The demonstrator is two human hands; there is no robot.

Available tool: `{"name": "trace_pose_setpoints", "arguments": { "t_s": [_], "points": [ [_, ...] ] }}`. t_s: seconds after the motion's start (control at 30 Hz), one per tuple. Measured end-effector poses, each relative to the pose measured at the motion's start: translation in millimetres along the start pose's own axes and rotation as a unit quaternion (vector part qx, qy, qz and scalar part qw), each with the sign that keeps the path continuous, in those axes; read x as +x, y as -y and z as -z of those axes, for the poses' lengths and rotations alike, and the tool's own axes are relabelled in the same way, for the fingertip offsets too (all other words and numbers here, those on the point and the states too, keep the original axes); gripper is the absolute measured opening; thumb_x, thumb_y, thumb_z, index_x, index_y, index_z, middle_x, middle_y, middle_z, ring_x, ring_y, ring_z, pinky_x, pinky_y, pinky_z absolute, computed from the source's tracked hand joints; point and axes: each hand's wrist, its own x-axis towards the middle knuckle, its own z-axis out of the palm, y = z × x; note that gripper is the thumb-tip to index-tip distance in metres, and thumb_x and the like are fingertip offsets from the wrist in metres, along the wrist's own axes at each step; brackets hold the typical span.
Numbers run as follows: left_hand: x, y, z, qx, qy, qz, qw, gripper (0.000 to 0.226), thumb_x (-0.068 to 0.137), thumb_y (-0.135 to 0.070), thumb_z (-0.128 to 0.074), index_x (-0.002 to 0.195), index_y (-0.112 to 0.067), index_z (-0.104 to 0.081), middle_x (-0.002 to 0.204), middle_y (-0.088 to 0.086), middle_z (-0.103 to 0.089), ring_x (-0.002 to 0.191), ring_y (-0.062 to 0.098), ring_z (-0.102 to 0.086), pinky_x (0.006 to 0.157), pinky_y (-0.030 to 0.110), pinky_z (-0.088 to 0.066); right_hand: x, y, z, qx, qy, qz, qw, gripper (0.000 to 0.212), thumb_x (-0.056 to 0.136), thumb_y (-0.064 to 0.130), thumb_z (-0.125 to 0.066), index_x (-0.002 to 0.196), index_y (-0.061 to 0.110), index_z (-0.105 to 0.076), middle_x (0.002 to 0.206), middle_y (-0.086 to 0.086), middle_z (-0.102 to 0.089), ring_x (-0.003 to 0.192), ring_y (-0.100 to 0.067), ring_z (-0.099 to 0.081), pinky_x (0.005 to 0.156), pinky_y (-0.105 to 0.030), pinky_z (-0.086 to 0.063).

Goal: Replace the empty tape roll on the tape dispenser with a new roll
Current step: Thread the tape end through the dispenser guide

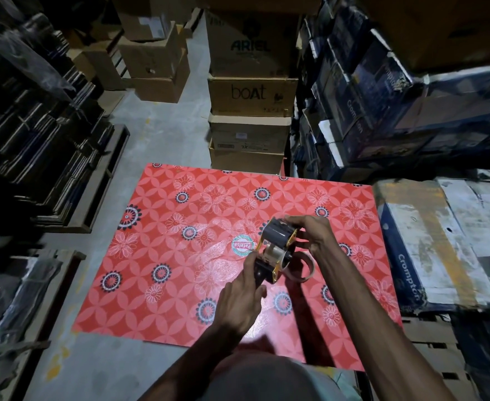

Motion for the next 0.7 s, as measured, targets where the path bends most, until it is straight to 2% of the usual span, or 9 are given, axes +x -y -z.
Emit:
{"name": "trace_pose_setpoints", "arguments": {
  "t_s": [0.13, 0.23, 0.27, 0.33, 0.4, 0.47, 0.57, 0.7],
  "points": [
    [-3.2, -1.9, 2.9, 0.042, -0.012, -0.001, 0.999, 0.084, 0.106, -0.035, -0.056, 0.162, -0.046, 0.005, 0.122, 0.002, -0.078, 0.091, 0.032, -0.076, 0.085, 0.050, -0.060, 0.7, -1.4, -1.3, 0.003, 0.000, -0.009, 1.000, 0.015, 0.077, 0.006, -0.085, 0.072, 0.008, -0.071, 0.066, 0.000, -0.072, 0.069, -0.023, -0.066, 0.074, -0.043, -0.054],
    [-4.9, 4.2, 4.1, 0.090, -0.029, -0.021, 0.995, 0.082, 0.107, -0.039, -0.052, 0.164, -0.046, 0.007, 0.129, -0.001, -0.075, 0.095, 0.035, -0.076, 0.086, 0.048, -0.059, 1.1, -3.0, -0.6, 0.018, 0.000, -0.021, 1.000, 0.014, 0.079, 0.004, -0.083, 0.074, 0.007, -0.070, 0.071, -0.003, -0.069, 0.066, -0.022, -0.064, 0.064, -0.036, -0.054],
    [-5.2, 5.0, 4.9, 0.104, -0.029, -0.031, 0.994, 0.082, 0.108, -0.038, -0.051, 0.164, -0.046, 0.009, 0.133, -0.002, -0.072, 0.096, 0.035, -0.075, 0.086, 0.047, -0.059, 2.0, -3.8, -0.3, 0.023, -0.002, -0.024, 0.999, 0.014, 0.079, 0.004, -0.082, 0.074, 0.007, -0.070, 0.070, -0.003, -0.068, 0.065, -0.021, -0.063, 0.060, -0.033, -0.052],
    [-6.3, 5.1, 5.5, 0.125, -0.023, -0.036, 0.991, 0.086, 0.110, -0.035, -0.048, 0.161, -0.051, 0.020, 0.138, -0.003, -0.065, 0.092, 0.034, -0.074, 0.084, 0.048, -0.059, 2.8, -6.7, -1.5, 0.022, -0.001, -0.029, 0.999, 0.012, 0.079, 0.003, -0.082, 0.074, 0.007, -0.071, 0.069, -0.003, -0.070, 0.065, -0.022, -0.064, 0.061, -0.035, -0.052],
    [-5.2, 7.0, 2.5, 0.140, -0.015, -0.030, 0.990, 0.091, 0.110, -0.031, -0.047, 0.156, -0.061, 0.026, 0.132, 0.001, -0.057, 0.080, 0.033, -0.073, 0.080, 0.050, -0.062, 1.4, -10.8, -4.2, 0.016, 0.005, -0.032, 0.999, 0.008, 0.077, 0.003, -0.083, 0.081, 0.003, -0.076, 0.070, -0.005, -0.072, 0.065, -0.024, -0.065, 0.066, -0.039, -0.052],
    [-4.6, 8.1, -1.4, 0.143, -0.004, -0.022, 0.989, 0.091, 0.109, -0.028, -0.047, 0.154, -0.065, 0.023, 0.124, 0.003, -0.051, 0.073, 0.034, -0.070, 0.076, 0.050, -0.062, -0.3, -14.7, -8.5, 0.008, 0.012, -0.032, 0.999, 0.017, 0.076, 0.004, -0.084, 0.091, -0.002, -0.079, 0.071, -0.005, -0.073, 0.061, -0.022, -0.065, 0.066, -0.038, -0.052],
    [-7.5, 8.9, -2.0, 0.116, 0.003, -0.019, 0.993, 0.086, 0.109, -0.032, -0.043, 0.155, -0.065, 0.021, 0.122, 0.003, -0.049, 0.074, 0.035, -0.069, 0.075, 0.051, -0.062, -1.8, -15.7, -12.7, -0.001, 0.012, -0.022, 1.000, 0.013, 0.076, 0.005, -0.085, 0.087, 0.000, -0.079, 0.066, -0.004, -0.073, 0.056, -0.020, -0.066, 0.061, -0.034, -0.052],
    [-9.4, 11.6, 3.0, 0.109, -0.008, -0.023, 0.994, 0.082, 0.109, -0.035, -0.040, 0.154, -0.067, 0.020, 0.114, 0.002, -0.056, 0.081, 0.032, -0.068, 0.082, 0.048, -0.057, -3.5, -14.9, -11.1, 0.000, 0.015, -0.019, 1.000, 0.011, 0.076, 0.004, -0.085, 0.085, 0.002, -0.079, 0.063, 0.000, -0.073, 0.064, -0.023, -0.068, 0.069, -0.040, -0.054]
  ]
}}
